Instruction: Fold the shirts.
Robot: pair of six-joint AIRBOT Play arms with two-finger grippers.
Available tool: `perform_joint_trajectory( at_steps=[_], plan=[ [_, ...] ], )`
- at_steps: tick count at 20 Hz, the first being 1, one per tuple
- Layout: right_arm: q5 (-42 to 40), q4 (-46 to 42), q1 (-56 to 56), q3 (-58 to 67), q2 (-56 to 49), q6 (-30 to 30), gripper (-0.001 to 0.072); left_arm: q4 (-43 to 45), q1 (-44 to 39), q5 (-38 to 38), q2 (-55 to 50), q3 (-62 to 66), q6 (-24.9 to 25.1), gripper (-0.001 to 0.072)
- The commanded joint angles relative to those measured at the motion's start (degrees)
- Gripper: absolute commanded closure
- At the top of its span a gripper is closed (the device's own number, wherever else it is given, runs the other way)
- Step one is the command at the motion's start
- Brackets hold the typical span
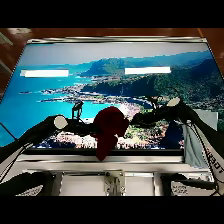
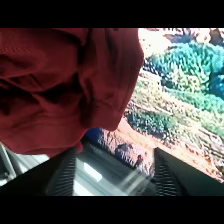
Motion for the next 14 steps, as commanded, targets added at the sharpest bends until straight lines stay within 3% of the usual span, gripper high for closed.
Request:
perform_joint_trajectory(
  at_steps=[1,2,3,9,14],
  plan=[
    [-2.7,1.1,0.0,0.0,-0.2,1.3,0.0153,-2.6,-0.1,4.5,-1.7,-0.3,1.3,0.053],
    [-3.4,1.4,0.0,0.0,-0.3,1.7,0.0153,-2.7,-0.1,4.2,-1.6,-0.3,2.7,0.0651],
    [-3.7,2.2,0.0,0.0,-0.6,1.7,0.0153,-2.6,-0.1,3.0,-1.5,-0.1,4.7,0.0662],
    [-4.3,13.1,0.0,0.0,-7.3,-0.2,0.0153,-2.6,0.0,-3.0,-1.1,0.1,6.9,0.0661],
    [-6.4,14.0,0.9,0.0,-10.8,-0.1,0.0155,-2.6,0.0,-3.3,0.7,1.7,6.9,0.0661]
  ],
)
